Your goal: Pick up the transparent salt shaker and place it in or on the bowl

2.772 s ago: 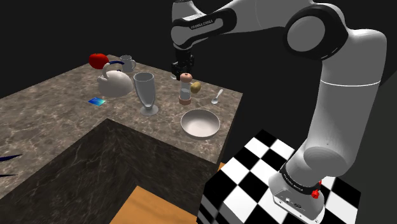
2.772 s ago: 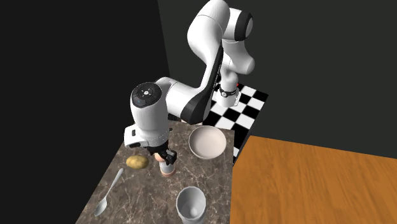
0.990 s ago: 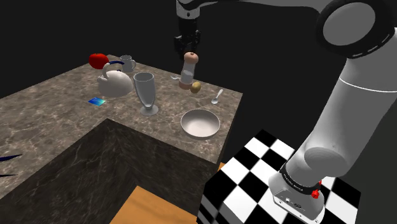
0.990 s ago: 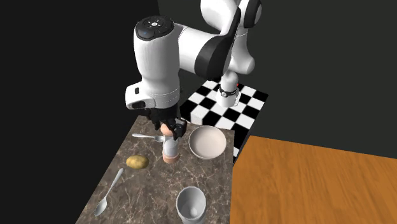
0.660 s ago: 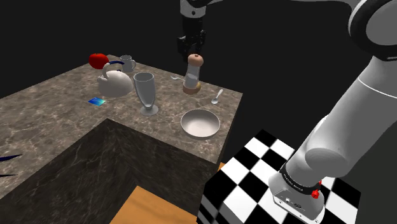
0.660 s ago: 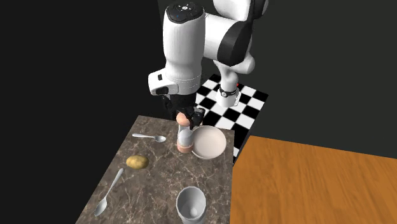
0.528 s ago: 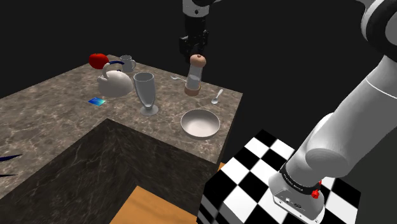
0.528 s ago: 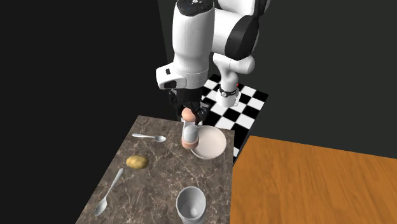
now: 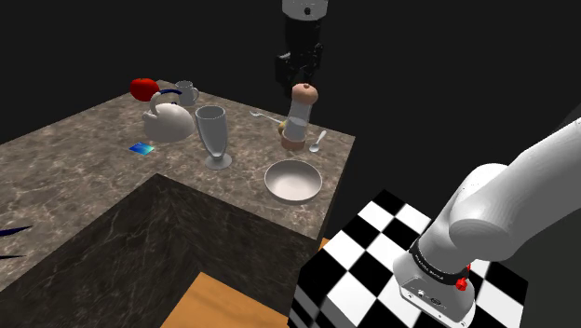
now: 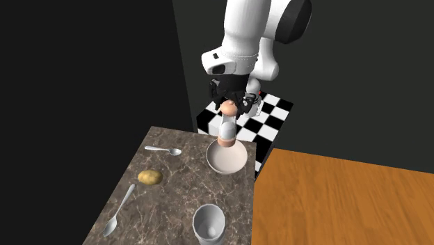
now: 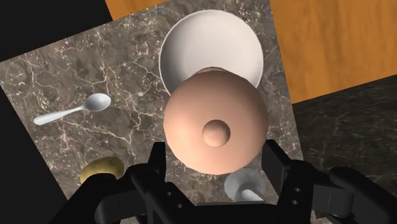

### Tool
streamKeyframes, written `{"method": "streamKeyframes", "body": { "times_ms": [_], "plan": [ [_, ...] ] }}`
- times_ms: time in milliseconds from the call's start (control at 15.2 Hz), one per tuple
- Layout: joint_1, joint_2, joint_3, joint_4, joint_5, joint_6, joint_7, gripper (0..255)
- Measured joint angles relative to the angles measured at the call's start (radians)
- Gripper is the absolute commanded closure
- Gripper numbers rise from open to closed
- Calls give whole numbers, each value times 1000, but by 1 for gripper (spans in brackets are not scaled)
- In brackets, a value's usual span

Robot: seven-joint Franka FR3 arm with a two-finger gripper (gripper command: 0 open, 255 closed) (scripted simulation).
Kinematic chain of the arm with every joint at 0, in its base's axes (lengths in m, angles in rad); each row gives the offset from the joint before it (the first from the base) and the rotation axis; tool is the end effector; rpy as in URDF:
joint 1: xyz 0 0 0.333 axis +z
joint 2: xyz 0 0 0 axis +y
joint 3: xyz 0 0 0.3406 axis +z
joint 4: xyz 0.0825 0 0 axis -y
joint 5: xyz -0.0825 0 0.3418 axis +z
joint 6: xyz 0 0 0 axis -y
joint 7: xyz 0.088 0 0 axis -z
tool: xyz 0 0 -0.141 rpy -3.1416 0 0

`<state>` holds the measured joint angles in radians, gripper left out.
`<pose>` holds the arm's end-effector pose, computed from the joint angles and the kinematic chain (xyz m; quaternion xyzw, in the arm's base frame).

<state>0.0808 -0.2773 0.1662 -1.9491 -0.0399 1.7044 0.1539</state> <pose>0.4141 0.1085 0.5912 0.9979 0.0461 0.0225 0.0388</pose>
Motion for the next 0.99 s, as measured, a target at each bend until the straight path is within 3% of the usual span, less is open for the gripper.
{"method": "streamKeyframes", "body": {
  "times_ms": [990],
  "plan": [
    [4, -12, 4, -208, 1, 194, 15, 255]
  ]
}}
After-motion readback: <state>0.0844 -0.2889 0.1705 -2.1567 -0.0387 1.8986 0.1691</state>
